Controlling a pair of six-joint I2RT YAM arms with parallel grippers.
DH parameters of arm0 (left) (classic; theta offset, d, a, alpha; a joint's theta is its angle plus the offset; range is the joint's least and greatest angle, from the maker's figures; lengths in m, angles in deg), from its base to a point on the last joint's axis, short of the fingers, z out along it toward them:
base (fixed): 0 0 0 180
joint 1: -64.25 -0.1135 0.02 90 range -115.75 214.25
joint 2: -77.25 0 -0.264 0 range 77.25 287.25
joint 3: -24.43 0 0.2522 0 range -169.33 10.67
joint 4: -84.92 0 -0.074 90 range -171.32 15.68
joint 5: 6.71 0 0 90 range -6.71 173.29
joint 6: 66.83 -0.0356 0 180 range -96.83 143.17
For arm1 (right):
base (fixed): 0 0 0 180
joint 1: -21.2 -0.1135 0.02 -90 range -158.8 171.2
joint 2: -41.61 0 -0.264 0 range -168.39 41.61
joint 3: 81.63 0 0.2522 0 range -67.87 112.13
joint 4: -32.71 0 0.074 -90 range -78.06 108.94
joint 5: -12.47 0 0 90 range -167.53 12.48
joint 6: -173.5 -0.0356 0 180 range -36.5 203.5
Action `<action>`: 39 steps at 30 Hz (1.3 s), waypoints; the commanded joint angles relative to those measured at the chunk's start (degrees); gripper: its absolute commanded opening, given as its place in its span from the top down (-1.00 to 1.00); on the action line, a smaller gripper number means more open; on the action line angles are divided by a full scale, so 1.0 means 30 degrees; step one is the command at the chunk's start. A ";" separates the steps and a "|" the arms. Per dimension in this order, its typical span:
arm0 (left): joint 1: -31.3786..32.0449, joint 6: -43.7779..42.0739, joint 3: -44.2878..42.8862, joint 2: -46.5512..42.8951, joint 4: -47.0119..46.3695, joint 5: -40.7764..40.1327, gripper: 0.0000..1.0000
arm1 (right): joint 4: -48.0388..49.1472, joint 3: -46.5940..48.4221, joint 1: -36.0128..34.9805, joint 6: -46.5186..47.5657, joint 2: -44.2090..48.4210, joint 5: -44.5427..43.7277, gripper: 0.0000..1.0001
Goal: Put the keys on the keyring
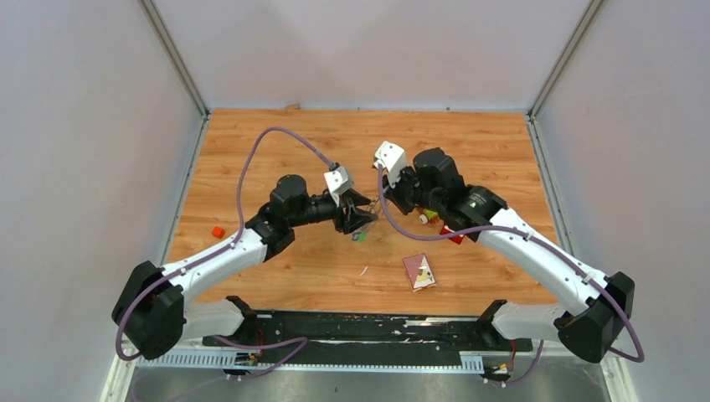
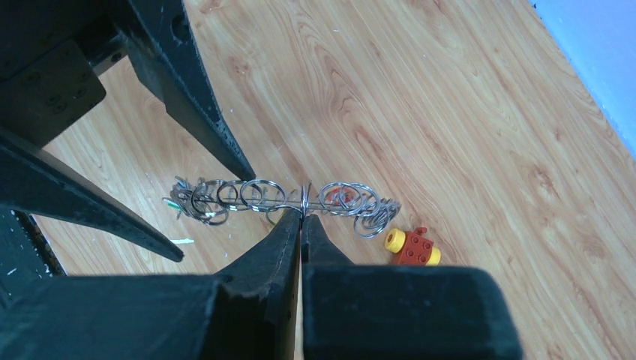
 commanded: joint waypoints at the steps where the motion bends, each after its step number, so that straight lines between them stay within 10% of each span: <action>1: 0.0358 -0.0887 -0.1113 0.0690 0.0704 -0.1972 -0.10 | 0.1417 0.1206 0.0263 -0.1134 -0.0088 0.0420 1.00; 17: 0.0373 -0.1396 -0.2154 0.2360 0.0653 -0.2442 0.03 | 0.1734 0.0518 0.0885 -0.1555 0.0439 0.1669 1.00; 24: 0.0373 -0.2037 -0.2300 0.2468 0.0652 -0.1614 0.48 | 0.2023 0.0060 0.1259 -0.1593 0.0779 0.2075 1.00; 29: 0.0373 -0.2628 -0.2449 0.2029 0.1112 -0.2414 -0.13 | 0.2115 -0.0024 0.1384 -0.1716 0.0862 0.2014 1.00; 39: 0.0374 -0.6091 -0.5389 0.0429 0.6367 -0.0690 -0.08 | 0.2221 -0.0127 0.1600 -0.2041 0.0449 0.1608 1.00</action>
